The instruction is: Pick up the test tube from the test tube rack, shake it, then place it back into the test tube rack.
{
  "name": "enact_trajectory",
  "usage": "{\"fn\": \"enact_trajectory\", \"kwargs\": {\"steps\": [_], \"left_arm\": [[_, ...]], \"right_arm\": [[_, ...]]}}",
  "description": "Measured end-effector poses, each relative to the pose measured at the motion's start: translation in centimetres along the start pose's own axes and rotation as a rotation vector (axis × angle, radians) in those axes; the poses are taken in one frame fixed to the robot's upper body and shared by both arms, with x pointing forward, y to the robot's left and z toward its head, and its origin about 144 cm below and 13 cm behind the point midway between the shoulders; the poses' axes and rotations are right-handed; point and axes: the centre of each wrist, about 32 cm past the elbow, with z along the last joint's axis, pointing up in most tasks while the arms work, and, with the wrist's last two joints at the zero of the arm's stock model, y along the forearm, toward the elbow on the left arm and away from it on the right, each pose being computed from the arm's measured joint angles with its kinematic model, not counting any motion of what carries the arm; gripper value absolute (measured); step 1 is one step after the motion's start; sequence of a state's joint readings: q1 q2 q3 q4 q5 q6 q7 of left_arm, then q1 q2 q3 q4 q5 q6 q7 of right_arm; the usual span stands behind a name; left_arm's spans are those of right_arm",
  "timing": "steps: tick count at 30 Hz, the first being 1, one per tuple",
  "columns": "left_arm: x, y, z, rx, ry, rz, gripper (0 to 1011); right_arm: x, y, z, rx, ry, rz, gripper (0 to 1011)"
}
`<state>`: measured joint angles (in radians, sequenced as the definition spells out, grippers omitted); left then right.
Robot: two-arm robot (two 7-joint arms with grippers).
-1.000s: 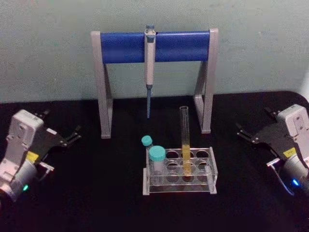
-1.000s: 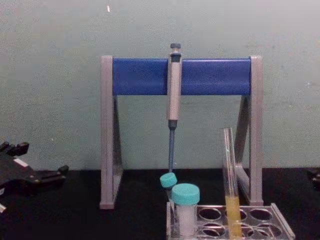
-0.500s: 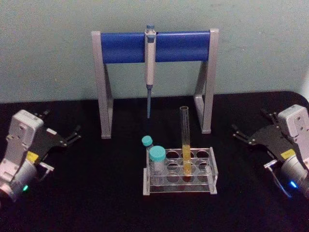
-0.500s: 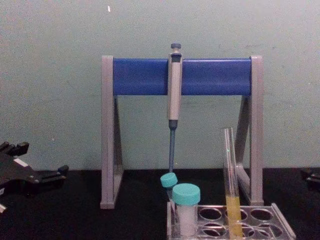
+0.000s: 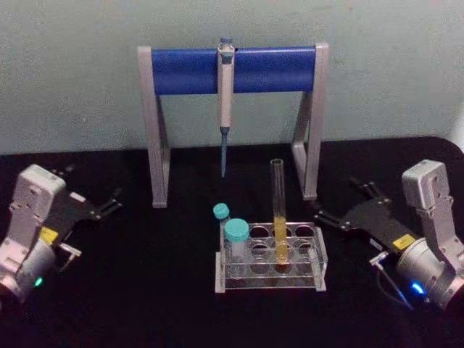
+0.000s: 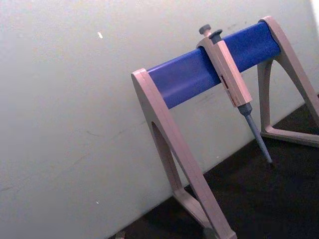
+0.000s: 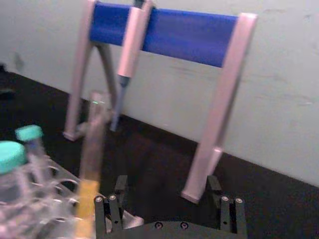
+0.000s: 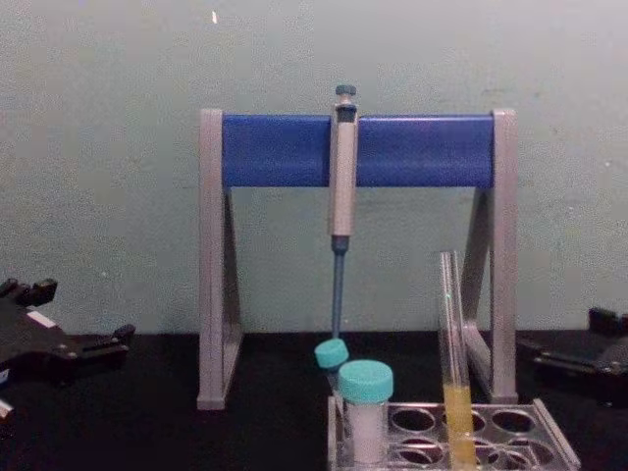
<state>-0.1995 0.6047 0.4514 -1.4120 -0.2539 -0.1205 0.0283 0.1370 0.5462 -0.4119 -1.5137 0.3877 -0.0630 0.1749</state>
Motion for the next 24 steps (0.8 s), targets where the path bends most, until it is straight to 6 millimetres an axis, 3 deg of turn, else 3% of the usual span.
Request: {"fn": "enact_trajectory", "kwargs": {"steps": [17,24], "left_arm": [[0.0,0.0,0.0,0.000,0.000,0.000,1010],[0.0,0.0,0.0,0.000,0.000,0.000,1009]], "right_arm": [[-1.5,0.8,2.0,-0.002,0.130,0.195,1000],[-1.4,2.1,2.7,-0.038,0.127,0.230,1000]]}}
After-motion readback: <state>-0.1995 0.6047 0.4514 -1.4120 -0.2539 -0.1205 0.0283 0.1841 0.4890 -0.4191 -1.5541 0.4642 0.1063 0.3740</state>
